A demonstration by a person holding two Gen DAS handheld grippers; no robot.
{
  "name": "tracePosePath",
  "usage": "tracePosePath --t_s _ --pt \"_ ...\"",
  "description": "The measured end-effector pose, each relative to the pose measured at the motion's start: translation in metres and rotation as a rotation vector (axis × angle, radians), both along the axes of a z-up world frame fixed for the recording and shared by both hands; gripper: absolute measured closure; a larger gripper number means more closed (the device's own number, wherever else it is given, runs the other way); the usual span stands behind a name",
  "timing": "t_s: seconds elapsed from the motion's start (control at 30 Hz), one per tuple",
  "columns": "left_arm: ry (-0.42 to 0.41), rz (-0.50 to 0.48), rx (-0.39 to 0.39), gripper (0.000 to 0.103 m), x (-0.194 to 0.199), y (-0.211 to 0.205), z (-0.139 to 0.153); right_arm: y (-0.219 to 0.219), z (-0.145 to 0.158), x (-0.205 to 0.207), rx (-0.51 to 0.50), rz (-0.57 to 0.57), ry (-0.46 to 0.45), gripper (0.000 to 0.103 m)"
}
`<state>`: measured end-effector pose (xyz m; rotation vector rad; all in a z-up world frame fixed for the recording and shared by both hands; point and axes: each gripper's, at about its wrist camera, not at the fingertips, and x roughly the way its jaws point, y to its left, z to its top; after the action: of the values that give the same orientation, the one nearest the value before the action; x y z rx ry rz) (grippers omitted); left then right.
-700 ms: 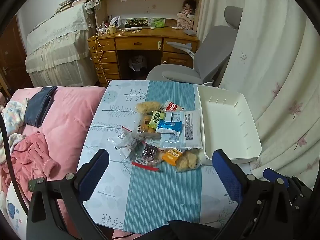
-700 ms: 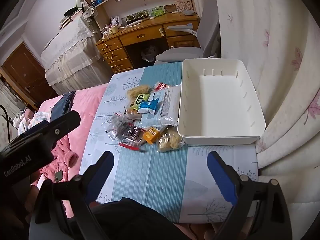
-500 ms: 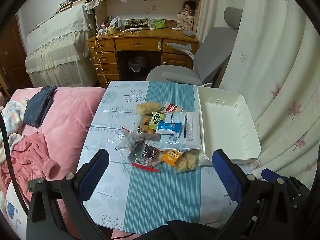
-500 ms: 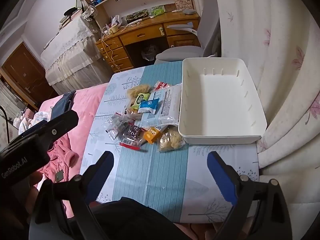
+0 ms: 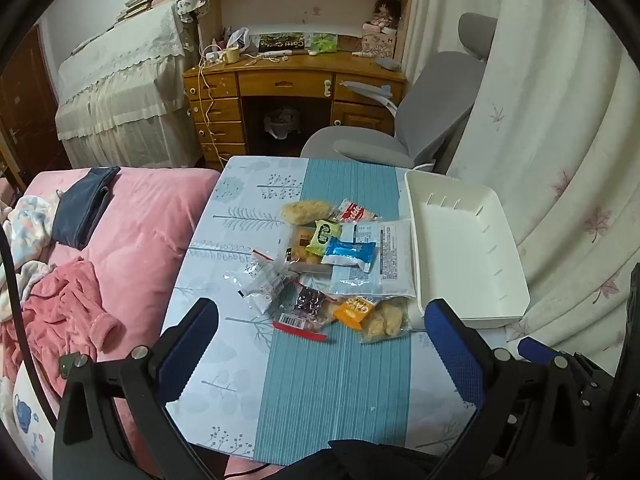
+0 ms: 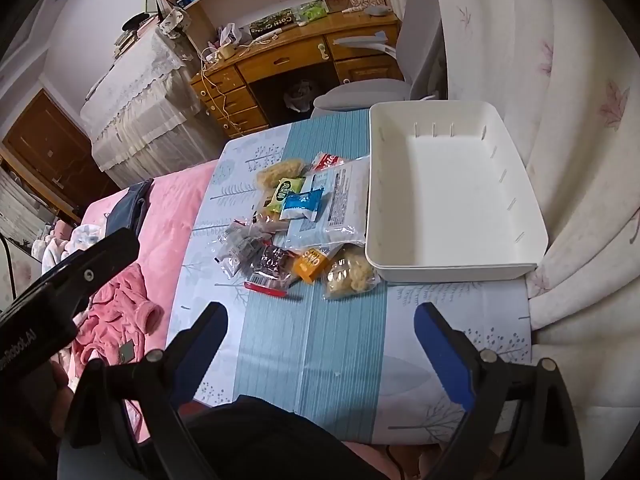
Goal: Organize snacks
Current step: 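Move both tools toward the snack pile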
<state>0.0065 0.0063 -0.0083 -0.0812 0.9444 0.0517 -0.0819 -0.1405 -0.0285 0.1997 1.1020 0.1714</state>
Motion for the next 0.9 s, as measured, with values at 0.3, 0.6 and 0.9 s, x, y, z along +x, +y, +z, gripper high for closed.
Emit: tracePosePath --t_s 0.3,0.6,0.9 --pt "0.014 0.002 0.016 0.0 0.002 0.006 -0.002 0.0 -0.008 0.007 0.053 -0.01 0.044 0.008" --pt "0.044 0.015 0.027 0.0 0.003 0.019 -0.007 0.004 -0.015 0.011 0.061 -0.03 0.074 0.008" --pt "0.076 0.003 0.022 0.0 0.006 0.02 -0.013 0.007 -0.017 0.008 0.041 -0.041 0.089 0.008"
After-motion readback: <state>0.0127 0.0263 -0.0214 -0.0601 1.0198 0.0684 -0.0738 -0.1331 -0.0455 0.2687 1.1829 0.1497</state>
